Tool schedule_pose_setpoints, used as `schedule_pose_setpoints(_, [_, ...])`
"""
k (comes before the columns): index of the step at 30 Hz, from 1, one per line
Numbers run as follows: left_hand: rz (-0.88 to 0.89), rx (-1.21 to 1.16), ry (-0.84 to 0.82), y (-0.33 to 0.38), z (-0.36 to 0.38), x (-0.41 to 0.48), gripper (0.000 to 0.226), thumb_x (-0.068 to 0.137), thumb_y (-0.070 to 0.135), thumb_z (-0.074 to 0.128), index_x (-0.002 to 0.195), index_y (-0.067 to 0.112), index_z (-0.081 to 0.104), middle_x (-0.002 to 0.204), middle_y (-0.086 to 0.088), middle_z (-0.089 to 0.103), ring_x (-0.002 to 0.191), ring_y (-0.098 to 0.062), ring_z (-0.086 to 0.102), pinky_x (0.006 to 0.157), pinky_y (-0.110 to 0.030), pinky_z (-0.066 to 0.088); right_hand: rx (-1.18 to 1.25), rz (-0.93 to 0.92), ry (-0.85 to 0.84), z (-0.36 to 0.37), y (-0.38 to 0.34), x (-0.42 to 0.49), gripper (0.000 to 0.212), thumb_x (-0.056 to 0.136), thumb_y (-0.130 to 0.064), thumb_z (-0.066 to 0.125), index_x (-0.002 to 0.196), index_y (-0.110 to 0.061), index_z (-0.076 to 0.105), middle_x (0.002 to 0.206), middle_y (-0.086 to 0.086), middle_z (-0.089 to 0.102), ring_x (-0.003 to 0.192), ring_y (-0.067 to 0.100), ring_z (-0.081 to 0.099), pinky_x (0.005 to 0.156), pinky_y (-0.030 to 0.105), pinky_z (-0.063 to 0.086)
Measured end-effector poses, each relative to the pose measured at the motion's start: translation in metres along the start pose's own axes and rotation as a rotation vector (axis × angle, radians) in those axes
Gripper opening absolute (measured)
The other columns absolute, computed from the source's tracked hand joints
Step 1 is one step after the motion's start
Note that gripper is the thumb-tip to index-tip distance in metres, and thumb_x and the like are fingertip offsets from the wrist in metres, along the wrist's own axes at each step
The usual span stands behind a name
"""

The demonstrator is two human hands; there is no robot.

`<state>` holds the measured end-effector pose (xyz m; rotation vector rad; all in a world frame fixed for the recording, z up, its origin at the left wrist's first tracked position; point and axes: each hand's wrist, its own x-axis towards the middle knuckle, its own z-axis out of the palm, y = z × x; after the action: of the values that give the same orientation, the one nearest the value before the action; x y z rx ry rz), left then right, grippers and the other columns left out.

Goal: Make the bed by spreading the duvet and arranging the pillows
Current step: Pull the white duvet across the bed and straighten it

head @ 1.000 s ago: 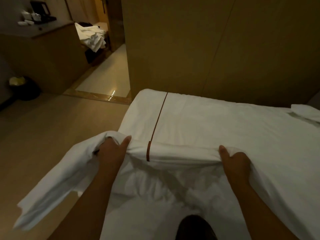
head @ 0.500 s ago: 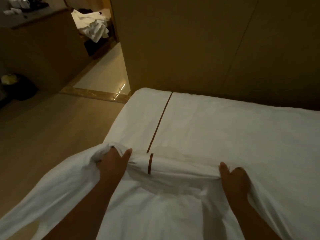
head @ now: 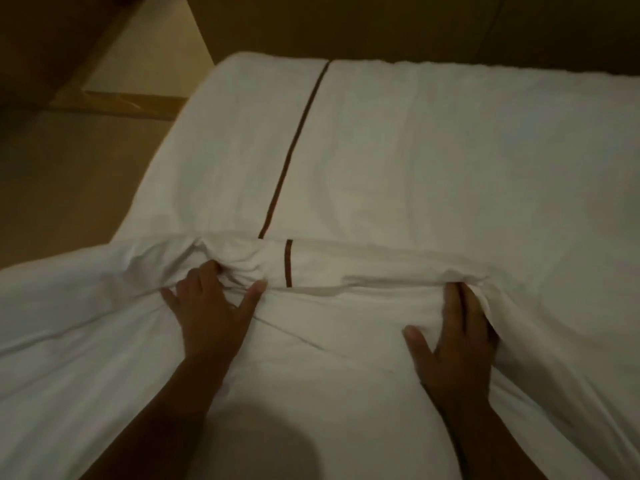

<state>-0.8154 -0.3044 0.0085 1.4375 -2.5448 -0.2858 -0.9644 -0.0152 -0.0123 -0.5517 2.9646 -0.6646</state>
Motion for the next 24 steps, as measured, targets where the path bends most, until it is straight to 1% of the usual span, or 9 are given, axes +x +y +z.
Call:
schedule_pose_setpoints(3, [-0.009,0.035,-0.023,0.003,0.014,0.004,0.083,0.071,0.08,0.04,0.116,0.011,0.048,0.114,-0.014,0.056,0.116,-0.037,0.048,0.115,-0.06,0.01,-0.063,0.011,-0.044,0.009,-0.002,0.004,0.095,0.079,-0.073,0.034,0.155,-0.023,0.007,0.159,0.005,0.019,0.144,0.026,0.02,0.113,0.051,0.021])
schedule_pose_setpoints(5, [-0.018,0.069,-0.068,0.006,0.018,0.005,0.087,0.07,0.083,0.036,0.118,0.011,0.047,0.119,-0.015,0.055,0.119,-0.038,0.047,0.114,-0.062,0.008,-0.083,0.007,-0.047,0.012,-0.001,0.003,0.095,0.08,-0.075,0.032,0.155,-0.025,0.003,0.16,0.004,0.016,0.145,0.026,0.019,0.113,0.051,0.021])
schedule_pose_setpoints(8, [-0.03,0.081,-0.159,0.009,0.005,0.0,0.096,0.067,0.088,0.029,0.126,0.014,0.044,0.126,-0.013,0.052,0.123,-0.037,0.045,0.112,-0.065,0.012,-0.101,0.037,-0.07,0.009,-0.002,-0.002,0.095,0.081,-0.076,0.03,0.155,-0.025,0.002,0.16,0.004,0.016,0.144,0.027,0.022,0.112,0.052,0.024])
schedule_pose_setpoints(11, [-0.021,0.064,-0.294,0.012,-0.034,-0.025,0.101,0.069,0.089,0.031,0.142,0.019,0.03,0.142,-0.013,0.042,0.133,-0.034,0.038,0.112,-0.06,0.021,-0.083,0.053,-0.154,-0.01,-0.011,-0.01,0.095,0.081,-0.079,0.024,0.155,-0.022,0.003,0.161,0.005,0.017,0.145,0.027,0.022,0.114,0.049,0.023])
schedule_pose_setpoints(13, [-0.021,0.003,-0.358,0.015,-0.069,-0.049,0.101,0.07,0.087,0.036,0.146,0.02,0.027,0.146,-0.011,0.039,0.133,-0.03,0.04,0.11,-0.054,0.029,-0.098,0.041,-0.202,-0.036,-0.023,-0.02,0.096,0.082,-0.078,0.022,0.154,-0.016,0.013,0.16,0.008,0.021,0.144,0.029,0.026,0.114,0.049,0.026])
schedule_pose_setpoints(15, [0.003,-0.06,-0.362,0.015,-0.108,-0.079,0.099,0.071,0.086,0.037,0.144,0.019,0.033,0.145,-0.008,0.042,0.131,-0.027,0.045,0.108,-0.048,0.037,-0.065,0.032,-0.224,-0.071,-0.036,-0.039,0.097,0.082,-0.08,0.024,0.151,-0.011,0.023,0.158,0.011,0.026,0.143,0.03,0.03,0.113,0.047,0.031])
schedule_pose_setpoints(19, [0.14,-0.141,-0.334,0.013,-0.183,-0.144,0.082,0.08,0.076,0.046,0.138,0.019,0.045,0.139,-0.002,0.049,0.125,-0.02,0.052,0.103,-0.037,0.044,0.024,-0.023,-0.27,-0.157,-0.055,-0.102,0.086,0.086,-0.07,0.035,0.151,-0.015,0.025,0.157,0.007,0.029,0.143,0.023,0.03,0.114,0.043,0.029])
schedule_pose_setpoints(22, [0.264,-0.186,-0.336,0.006,-0.238,-0.198,0.095,0.074,0.085,0.027,0.137,0.018,0.049,0.137,-0.001,0.053,0.125,-0.018,0.053,0.103,-0.031,0.042,0.007,-0.083,-0.286,-0.215,-0.059,-0.166,0.088,0.081,-0.075,0.026,0.149,-0.019,0.028,0.154,0.001,0.033,0.141,0.018,0.033,0.114,0.041,0.03])
schedule_pose_setpoints(24, [0.351,-0.194,-0.311,-0.003,-0.273,-0.236,0.089,0.077,0.081,0.029,0.138,0.019,0.049,0.138,0.001,0.053,0.127,-0.015,0.051,0.104,-0.028,0.039,0.02,-0.107,-0.279,-0.249,-0.061,-0.214,0.085,0.083,-0.072,0.027,0.149,-0.019,0.028,0.153,0.0,0.034,0.139,0.017,0.036,0.112,0.034,0.033])
